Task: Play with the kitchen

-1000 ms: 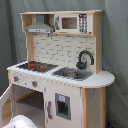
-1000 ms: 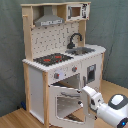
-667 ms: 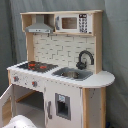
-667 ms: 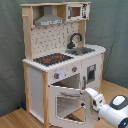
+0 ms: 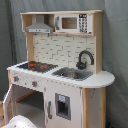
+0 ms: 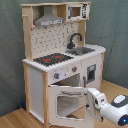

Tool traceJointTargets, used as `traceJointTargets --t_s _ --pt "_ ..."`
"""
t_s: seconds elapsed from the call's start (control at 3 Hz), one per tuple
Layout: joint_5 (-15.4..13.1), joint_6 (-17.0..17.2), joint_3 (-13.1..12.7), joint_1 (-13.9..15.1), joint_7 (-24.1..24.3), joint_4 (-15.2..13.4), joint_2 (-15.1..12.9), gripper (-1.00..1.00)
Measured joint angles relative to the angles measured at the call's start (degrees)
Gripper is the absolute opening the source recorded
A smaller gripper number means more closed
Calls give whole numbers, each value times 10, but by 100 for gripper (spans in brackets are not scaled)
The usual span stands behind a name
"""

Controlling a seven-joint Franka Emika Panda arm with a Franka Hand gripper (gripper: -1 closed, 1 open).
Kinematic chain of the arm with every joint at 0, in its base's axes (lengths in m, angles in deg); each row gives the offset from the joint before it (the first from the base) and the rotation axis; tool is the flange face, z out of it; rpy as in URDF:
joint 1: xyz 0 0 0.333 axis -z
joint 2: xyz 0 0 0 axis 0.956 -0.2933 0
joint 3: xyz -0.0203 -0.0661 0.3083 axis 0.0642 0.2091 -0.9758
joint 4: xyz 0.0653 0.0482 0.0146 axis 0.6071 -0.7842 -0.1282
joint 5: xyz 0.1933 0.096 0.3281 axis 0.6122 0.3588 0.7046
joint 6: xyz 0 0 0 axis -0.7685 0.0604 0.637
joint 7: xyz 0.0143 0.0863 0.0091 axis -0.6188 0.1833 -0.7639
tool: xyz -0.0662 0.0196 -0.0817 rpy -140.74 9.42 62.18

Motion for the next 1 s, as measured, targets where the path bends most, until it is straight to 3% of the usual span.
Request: traceJointTargets --t_s 0.33,0.67,1.0 --pt "1 4 10 20 -38 -30 -25 100" --pt "1 19 22 22 -92 -17 -24 100" --pt "1 40 9 67 -117 -15 -24 100"
